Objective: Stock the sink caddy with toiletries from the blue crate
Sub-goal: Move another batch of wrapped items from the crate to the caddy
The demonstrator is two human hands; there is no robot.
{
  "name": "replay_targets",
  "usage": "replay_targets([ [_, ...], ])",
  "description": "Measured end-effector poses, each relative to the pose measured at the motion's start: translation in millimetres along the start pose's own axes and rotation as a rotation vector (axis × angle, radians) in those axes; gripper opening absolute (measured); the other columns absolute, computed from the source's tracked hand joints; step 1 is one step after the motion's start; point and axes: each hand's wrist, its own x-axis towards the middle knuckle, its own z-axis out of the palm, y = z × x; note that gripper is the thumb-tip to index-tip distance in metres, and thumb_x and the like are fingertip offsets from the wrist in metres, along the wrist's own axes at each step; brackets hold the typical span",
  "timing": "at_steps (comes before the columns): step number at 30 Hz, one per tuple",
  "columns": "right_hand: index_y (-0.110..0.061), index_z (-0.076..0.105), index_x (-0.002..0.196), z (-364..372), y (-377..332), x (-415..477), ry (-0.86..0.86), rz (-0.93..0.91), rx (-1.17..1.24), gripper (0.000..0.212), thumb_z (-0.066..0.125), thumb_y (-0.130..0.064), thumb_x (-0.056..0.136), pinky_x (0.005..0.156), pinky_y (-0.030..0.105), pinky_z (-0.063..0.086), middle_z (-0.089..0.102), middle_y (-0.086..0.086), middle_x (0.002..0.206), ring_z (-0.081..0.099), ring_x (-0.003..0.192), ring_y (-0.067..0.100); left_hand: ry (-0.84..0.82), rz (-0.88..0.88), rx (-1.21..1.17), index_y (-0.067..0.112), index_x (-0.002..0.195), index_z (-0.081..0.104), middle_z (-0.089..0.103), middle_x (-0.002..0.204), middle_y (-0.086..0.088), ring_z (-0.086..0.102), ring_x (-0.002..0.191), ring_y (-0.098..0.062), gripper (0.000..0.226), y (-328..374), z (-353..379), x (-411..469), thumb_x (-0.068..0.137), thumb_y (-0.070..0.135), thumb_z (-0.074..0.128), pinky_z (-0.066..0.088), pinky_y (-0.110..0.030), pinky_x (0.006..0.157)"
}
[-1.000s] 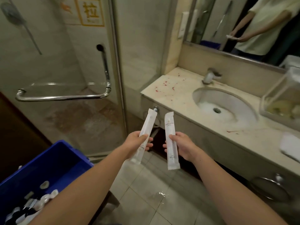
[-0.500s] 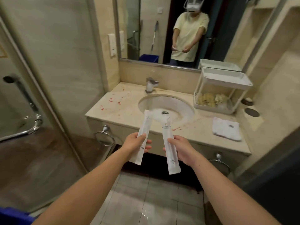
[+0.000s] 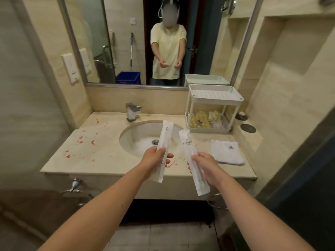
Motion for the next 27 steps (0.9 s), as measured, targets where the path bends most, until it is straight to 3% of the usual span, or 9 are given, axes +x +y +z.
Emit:
replay_targets([
  [6,-0.009,0.065,0.104,-17.8,-51.0,67.2,0.098,-0.023,0.038,0.014,0.054,-0.013,0.095,0.063,0.035,0.054,0.071,0.01,0.078,0.062,0.069,0.025,-0.046,0.061,0.073,0.01,0.124,0.057,0.074,0.096,-0.001,0.069,0.086,-0.021,0.034,50.8,16.8,90.7,0.099,0.03,0.046,0.054,-0.03,0.07],
  [14,-0.013,0.067,0.102,-42.3,-113.7,140.1,0.194,-0.076,0.063,0.013,0.057,-0.012,0.093,0.062,0.034,0.051,0.067,0.011,0.08,0.06,0.064,0.024,-0.111,0.147,0.031,0.009,0.113,0.06,0.073,0.09,-0.003,0.065,0.065,-0.013,0.027,113.7,41.1,195.3,0.095,0.022,0.046,0.052,-0.022,0.054],
  [19,-0.02,0.068,0.099,-66.2,-151.7,174.3,0.262,-0.127,-0.025,0.012,0.058,-0.015,0.093,0.061,0.026,0.055,0.072,0.006,0.091,0.067,0.078,0.021,-0.157,0.214,0.092,0.013,0.114,0.059,0.073,0.09,-0.003,0.065,0.064,-0.011,0.024,146.0,62.2,243.1,0.096,0.025,0.047,0.052,-0.024,0.056],
  [23,-0.017,0.068,0.097,-88.4,-183.4,205.2,0.296,-0.175,-0.189,0.015,0.057,-0.011,0.091,0.089,0.04,0.053,0.066,0.007,0.105,0.061,0.098,0.026,-0.147,0.295,0.167,0.01,0.112,0.06,0.07,0.089,-0.005,0.063,0.06,-0.011,0.024,172.1,78.9,278.5,0.098,0.025,0.048,0.053,-0.026,0.058],
  [24,-0.015,0.068,0.1,-94.6,-192.2,213.5,0.305,-0.176,-0.249,0.018,0.055,-0.009,0.09,0.086,0.038,0.052,0.065,0.008,0.105,0.06,0.097,0.023,-0.136,0.314,0.191,0.011,0.11,0.06,0.069,0.091,-0.006,0.064,0.062,-0.012,0.023,179.2,82.4,287.2,0.098,0.026,0.048,0.054,-0.029,0.06],
  [27,-0.012,0.07,0.102,-114.4,-219.7,242.1,0.276,-0.233,-0.432,0.027,0.048,-0.005,0.089,0.058,0.027,0.043,0.064,0.004,0.092,0.054,0.075,0.013,-0.094,0.364,0.287,0.018,0.106,0.06,0.068,0.095,-0.006,0.069,0.068,-0.014,0.02,200.1,91.3,314.1,0.098,0.032,0.048,0.056,-0.035,0.066],
])
